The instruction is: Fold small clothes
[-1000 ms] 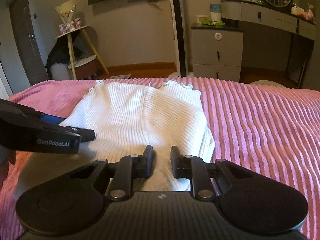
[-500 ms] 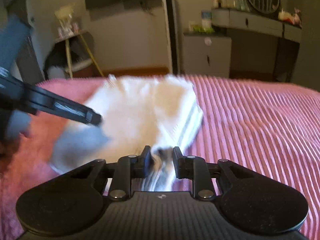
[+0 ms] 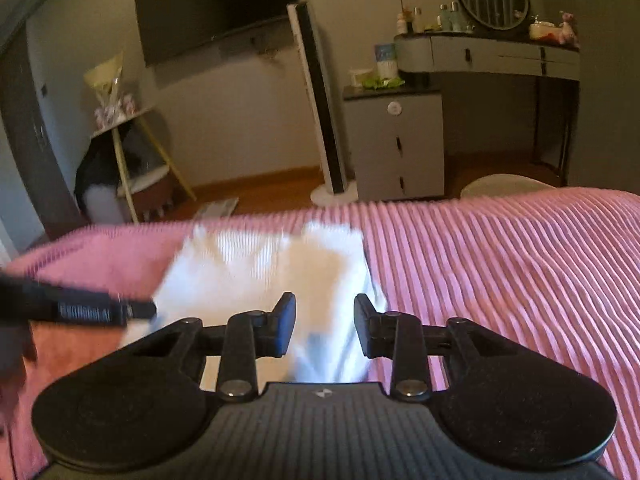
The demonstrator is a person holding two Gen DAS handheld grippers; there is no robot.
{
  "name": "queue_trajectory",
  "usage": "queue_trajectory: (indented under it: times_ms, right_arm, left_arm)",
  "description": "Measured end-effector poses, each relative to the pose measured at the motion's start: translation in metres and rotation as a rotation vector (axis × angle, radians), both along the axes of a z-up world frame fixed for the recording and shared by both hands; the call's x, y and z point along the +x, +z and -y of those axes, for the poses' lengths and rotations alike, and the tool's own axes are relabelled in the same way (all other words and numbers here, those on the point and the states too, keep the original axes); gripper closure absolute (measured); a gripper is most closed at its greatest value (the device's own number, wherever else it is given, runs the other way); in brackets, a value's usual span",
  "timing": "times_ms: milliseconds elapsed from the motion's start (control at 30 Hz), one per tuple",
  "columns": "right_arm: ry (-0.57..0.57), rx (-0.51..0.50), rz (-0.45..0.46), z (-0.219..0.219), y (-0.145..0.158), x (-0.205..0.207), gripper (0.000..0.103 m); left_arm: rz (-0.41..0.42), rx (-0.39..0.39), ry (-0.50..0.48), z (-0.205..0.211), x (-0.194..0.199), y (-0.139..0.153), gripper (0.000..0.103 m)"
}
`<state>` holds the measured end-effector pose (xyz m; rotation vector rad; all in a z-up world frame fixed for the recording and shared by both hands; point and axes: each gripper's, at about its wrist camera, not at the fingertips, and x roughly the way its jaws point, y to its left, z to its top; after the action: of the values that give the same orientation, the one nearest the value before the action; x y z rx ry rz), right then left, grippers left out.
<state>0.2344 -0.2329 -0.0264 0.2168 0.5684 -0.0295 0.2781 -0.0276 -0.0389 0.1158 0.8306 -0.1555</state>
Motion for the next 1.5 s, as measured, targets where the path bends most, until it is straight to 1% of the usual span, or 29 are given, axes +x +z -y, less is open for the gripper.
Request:
queue_trajectory:
  times_ms: [33,133,200,267,367,400,433,467,500,533,600,667,700,733,767,833,900,933,967,1033,1133,1167,1200,1233,1267,1300,1333,1400,1500]
  right_arm:
    - [0.003,-0.003,0.008,-0.001,0.001,0.009,0.072]
    - [0.011,-0.034,-0.021,-0.005,-0.005,0.046,0.073]
    - [0.017,-0.050,-0.062,-0.006,-0.017,0.068,0.073]
    - [0.018,-0.067,-0.092,-0.005,-0.030,0.084,0.073]
    - [0.002,-0.111,-0.120,0.002,-0.047,0.098,0.074]
    - [-0.004,-0.112,-0.136,0.008,-0.053,0.101,0.074]
    - [-0.011,-0.091,-0.156,0.016,-0.061,0.103,0.071]
    - [-0.026,-0.055,-0.160,0.022,-0.065,0.100,0.068]
    - [-0.040,-0.012,-0.152,0.028,-0.063,0.093,0.068]
    - [-0.050,0.010,-0.136,0.032,-0.059,0.084,0.068]
    - [-0.032,0.012,-0.065,0.030,-0.047,0.053,0.068]
    - [0.011,0.007,-0.013,0.020,-0.036,0.012,0.068]
    - [0.035,0.007,0.003,0.015,-0.032,-0.007,0.068]
    - [0.055,0.004,0.017,0.007,-0.031,-0.028,0.068]
    - [0.066,-0.001,0.030,-0.001,-0.029,-0.046,0.068]
    - [0.063,-0.023,0.028,-0.014,-0.031,-0.067,0.068]
    - [0.061,-0.068,0.012,-0.022,-0.034,-0.069,0.068]
    - [0.046,-0.077,0.001,-0.023,-0.035,-0.066,0.068]
    - [0.048,-0.065,-0.010,-0.022,-0.036,-0.063,0.068]
    - [0.032,-0.051,-0.063,-0.021,-0.041,-0.054,0.068]
    - [-0.006,-0.125,-0.132,-0.024,-0.058,-0.051,0.068]
    - [-0.027,-0.134,-0.151,-0.022,-0.061,-0.052,0.068]
    - [-0.054,-0.128,-0.156,-0.019,-0.058,-0.054,0.068]
    - [-0.076,-0.114,-0.136,-0.016,-0.051,-0.058,0.068]
    - [-0.083,-0.090,-0.097,-0.015,-0.040,-0.064,0.068]
    - [-0.066,-0.062,-0.061,-0.015,-0.031,-0.068,0.068]
    - [-0.045,-0.044,-0.044,-0.018,-0.024,-0.071,0.068]
    - [-0.002,-0.031,-0.027,-0.027,-0.017,-0.072,0.068]
    - [0.030,-0.064,-0.051,-0.035,-0.023,-0.065,0.068]
  left_arm:
    - [-0.001,-0.005,0.007,0.001,0.004,0.000,0.034]
    - [0.012,0.006,0.010,0.009,0.018,-0.002,0.032]
    - [0.031,0.006,0.022,0.012,0.032,-0.004,0.029]
    - [0.030,0.007,0.046,0.012,0.048,-0.010,0.028]
    - [0.013,0.020,0.097,0.010,0.072,-0.023,0.028]
    - [0.000,0.026,0.116,0.008,0.078,-0.029,0.028]
    - [-0.026,0.039,0.131,0.008,0.083,-0.037,0.027]
    - [-0.043,0.050,0.135,0.008,0.084,-0.044,0.027]
    - [-0.043,0.058,0.133,0.007,0.081,-0.049,0.027]
    - [-0.024,0.062,0.127,0.006,0.076,-0.049,0.027]
    - [0.006,0.068,0.103,0.004,0.059,-0.044,0.027]
    - [0.032,0.050,0.092,0.000,0.038,-0.035,0.027]
    - [0.044,0.034,0.093,-0.004,0.024,-0.030,0.025]
    - [0.054,0.022,0.104,-0.006,0.010,-0.026,0.022]
    - [0.059,0.017,0.108,-0.007,-0.003,-0.022,0.021]
    - [0.064,0.008,0.110,-0.008,-0.032,-0.016,0.019]
    - [0.042,-0.009,0.092,-0.007,-0.053,-0.013,0.018]
    - [0.032,-0.017,0.088,-0.007,-0.057,-0.012,0.017]
    - [0.017,-0.024,0.086,-0.006,-0.063,-0.013,0.017]
    - [-0.005,-0.015,0.093,-0.004,-0.067,-0.014,0.017]
    - [-0.040,-0.018,0.111,-0.004,-0.070,-0.012,0.017]
    - [-0.055,-0.016,0.114,-0.002,-0.072,-0.011,0.017]
    - [-0.061,-0.011,0.117,-0.001,-0.073,-0.010,0.017]
    - [-0.064,-0.005,0.119,-0.002,-0.074,-0.010,0.017]
    - [-0.063,0.003,0.121,-0.002,-0.075,-0.009,0.017]
    - [-0.063,0.012,0.121,-0.001,-0.076,-0.009,0.016]
    - [-0.067,0.023,0.121,0.000,-0.076,-0.009,0.015]
    - [-0.075,0.037,0.130,0.001,-0.076,-0.010,0.015]
    - [-0.088,0.041,0.143,0.001,-0.076,-0.010,0.013]
